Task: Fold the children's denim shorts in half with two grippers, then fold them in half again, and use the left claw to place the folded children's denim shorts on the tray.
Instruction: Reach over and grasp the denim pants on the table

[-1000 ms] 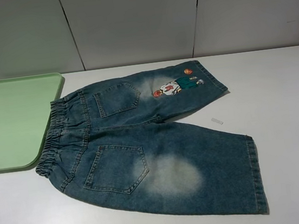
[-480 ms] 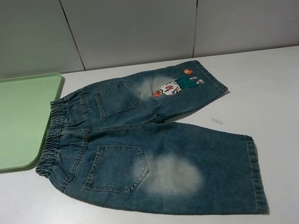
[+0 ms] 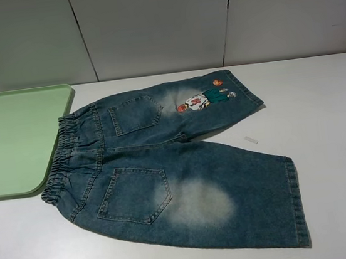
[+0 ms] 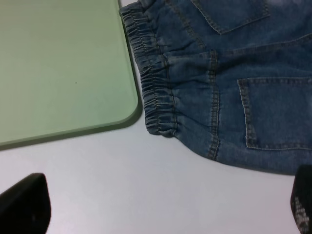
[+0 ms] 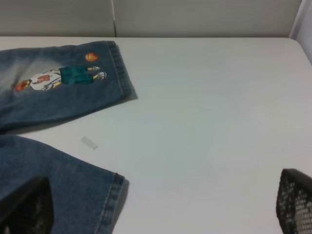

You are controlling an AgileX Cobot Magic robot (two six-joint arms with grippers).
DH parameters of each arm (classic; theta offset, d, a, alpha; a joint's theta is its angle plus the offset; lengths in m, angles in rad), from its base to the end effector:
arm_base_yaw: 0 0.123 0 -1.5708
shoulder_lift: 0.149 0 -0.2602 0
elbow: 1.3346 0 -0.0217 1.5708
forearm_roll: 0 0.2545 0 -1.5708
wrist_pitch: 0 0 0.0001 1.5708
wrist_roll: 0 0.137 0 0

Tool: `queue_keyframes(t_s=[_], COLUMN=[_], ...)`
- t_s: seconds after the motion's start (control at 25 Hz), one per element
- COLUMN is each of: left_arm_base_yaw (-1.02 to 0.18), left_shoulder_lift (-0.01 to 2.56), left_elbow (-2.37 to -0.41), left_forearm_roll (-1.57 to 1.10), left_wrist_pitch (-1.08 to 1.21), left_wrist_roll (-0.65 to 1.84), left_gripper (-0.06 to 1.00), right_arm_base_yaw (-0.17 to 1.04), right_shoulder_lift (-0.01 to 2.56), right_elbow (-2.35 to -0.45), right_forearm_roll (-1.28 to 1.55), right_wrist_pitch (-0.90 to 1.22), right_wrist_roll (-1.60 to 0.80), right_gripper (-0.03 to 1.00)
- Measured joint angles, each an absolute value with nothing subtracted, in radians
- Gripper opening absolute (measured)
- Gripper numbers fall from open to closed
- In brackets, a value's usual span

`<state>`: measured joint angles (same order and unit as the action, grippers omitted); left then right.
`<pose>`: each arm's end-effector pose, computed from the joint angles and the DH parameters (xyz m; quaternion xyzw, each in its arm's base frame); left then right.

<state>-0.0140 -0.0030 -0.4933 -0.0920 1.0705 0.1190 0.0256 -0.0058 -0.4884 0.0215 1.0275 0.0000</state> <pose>0.0636 -0.0119 0.2554 0.0588 0.8538 -0.0188 0.5169 0.0667 0.0042 0.2589 -0.0110 0.8459 0.0176 0.5330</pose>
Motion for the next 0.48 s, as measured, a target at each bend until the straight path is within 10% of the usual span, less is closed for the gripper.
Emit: queue_keyframes(t_s=[0.48], left_arm_base_yaw=[-0.014], left_shoulder_lift=[-0.003], left_elbow=[-0.493], left_forearm_roll=[-0.092], left_wrist_pitch=[1.071], left_wrist_roll=[0.119], left_gripper=[0.99], right_arm_base_yaw=[0.026], right_shoulder_lift=[-0.006], right_elbow=[-0.488], right_forearm_roll=[0.021], right_wrist_pitch=[1.027], right_wrist_roll=[0.0], right_gripper=[0.69])
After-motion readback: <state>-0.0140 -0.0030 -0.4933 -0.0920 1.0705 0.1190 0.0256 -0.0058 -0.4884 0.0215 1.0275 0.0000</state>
